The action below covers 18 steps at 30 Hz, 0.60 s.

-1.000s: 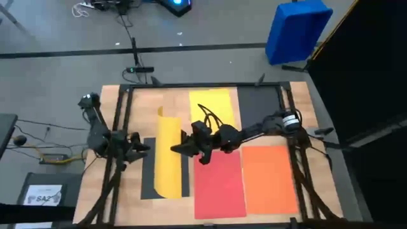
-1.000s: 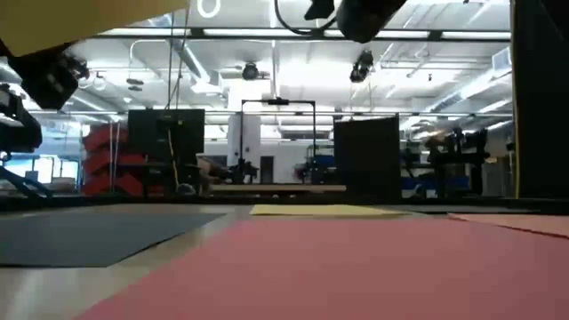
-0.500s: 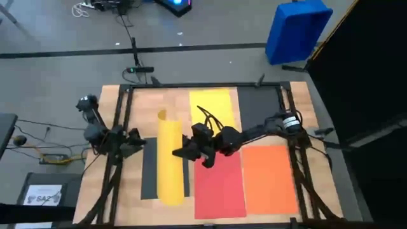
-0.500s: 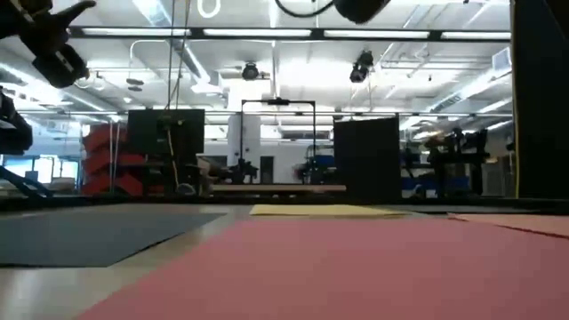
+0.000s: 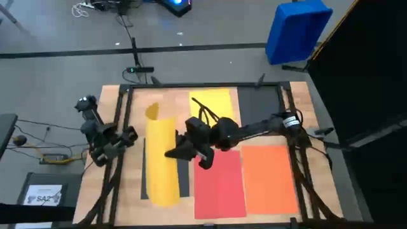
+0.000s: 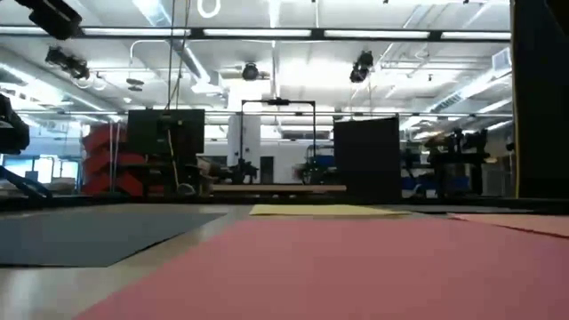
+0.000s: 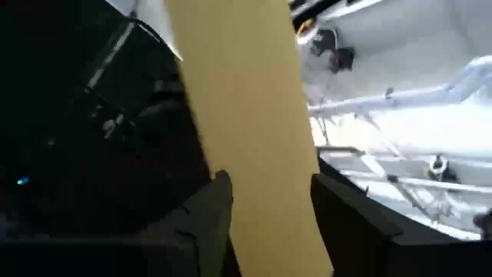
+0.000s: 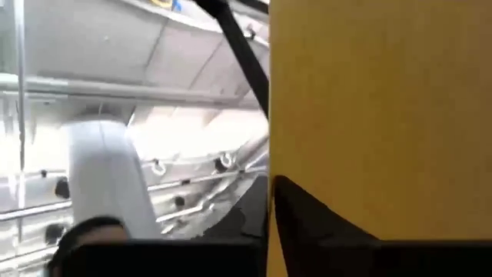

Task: Organize paper
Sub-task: Stack the yellow paper on top of the yellow paper

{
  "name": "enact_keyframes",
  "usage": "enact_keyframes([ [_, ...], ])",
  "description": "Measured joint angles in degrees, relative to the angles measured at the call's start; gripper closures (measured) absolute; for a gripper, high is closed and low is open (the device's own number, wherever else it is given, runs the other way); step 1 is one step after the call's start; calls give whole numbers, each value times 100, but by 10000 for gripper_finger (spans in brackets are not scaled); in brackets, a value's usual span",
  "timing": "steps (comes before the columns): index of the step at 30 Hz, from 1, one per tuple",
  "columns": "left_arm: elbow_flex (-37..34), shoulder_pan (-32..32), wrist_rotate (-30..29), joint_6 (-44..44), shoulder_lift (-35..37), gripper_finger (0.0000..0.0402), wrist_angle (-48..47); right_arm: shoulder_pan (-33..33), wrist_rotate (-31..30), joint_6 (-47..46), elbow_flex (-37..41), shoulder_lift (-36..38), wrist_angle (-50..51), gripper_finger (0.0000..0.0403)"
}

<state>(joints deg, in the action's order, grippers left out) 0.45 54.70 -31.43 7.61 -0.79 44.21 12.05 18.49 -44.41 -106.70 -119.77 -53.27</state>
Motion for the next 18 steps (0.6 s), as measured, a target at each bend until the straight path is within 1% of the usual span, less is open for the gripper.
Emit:
enact_keyframes([
  [2,0,-84,-137,49,-12,241,20,70,25,113,-126,0,346,403],
  [6,5,-239,-681,343,-72,241,-178,182,17,166,-315,-4,695,403],
  [9,234,-319,-1119,412,-192,241,-665,221,-6,225,-476,-4,1009,403],
  [11,491,-370,-1347,297,-250,241,-1045,235,-40,307,-575,-4,1261,403],
  [15,998,-462,-1328,272,-552,241,-1666,259,-78,393,-657,-9,1489,403],
  [16,1088,-478,-1174,299,-632,241,-1817,259,-77,374,-667,-9,1509,403],
  [18,1195,-498,-531,439,-782,241,-1914,256,-64,374,-677,-9,1544,403],
])
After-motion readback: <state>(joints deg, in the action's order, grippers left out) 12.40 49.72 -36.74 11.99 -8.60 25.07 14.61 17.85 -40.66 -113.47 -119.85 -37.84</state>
